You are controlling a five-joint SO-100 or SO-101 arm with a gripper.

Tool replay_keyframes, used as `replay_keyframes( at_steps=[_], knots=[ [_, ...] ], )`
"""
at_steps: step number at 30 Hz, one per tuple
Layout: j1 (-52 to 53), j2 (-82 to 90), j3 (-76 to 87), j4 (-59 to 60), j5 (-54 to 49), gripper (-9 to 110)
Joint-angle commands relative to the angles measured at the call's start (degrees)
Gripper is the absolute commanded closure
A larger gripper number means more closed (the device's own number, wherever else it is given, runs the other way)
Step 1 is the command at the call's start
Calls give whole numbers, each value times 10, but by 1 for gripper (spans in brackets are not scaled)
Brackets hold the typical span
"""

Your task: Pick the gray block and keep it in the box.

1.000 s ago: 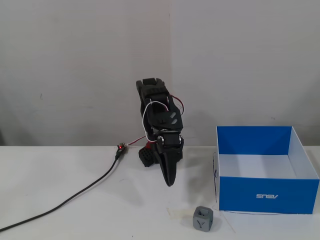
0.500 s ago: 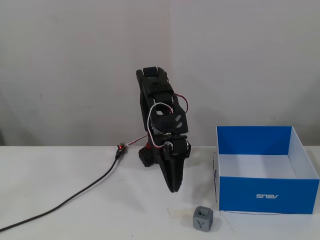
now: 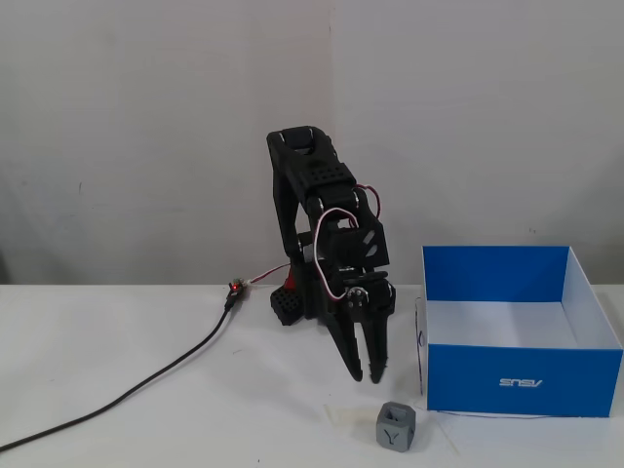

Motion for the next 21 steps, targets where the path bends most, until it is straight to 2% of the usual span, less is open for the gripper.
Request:
replay_keyframes(
  at_steps=[1, 7, 21],
  knots=[
    [-4, -24, -69, 21, -4, 85],
    [-1, -101, -122, 54, -31, 79],
    [-12, -159, -181, 103, -86, 76]
  ],
)
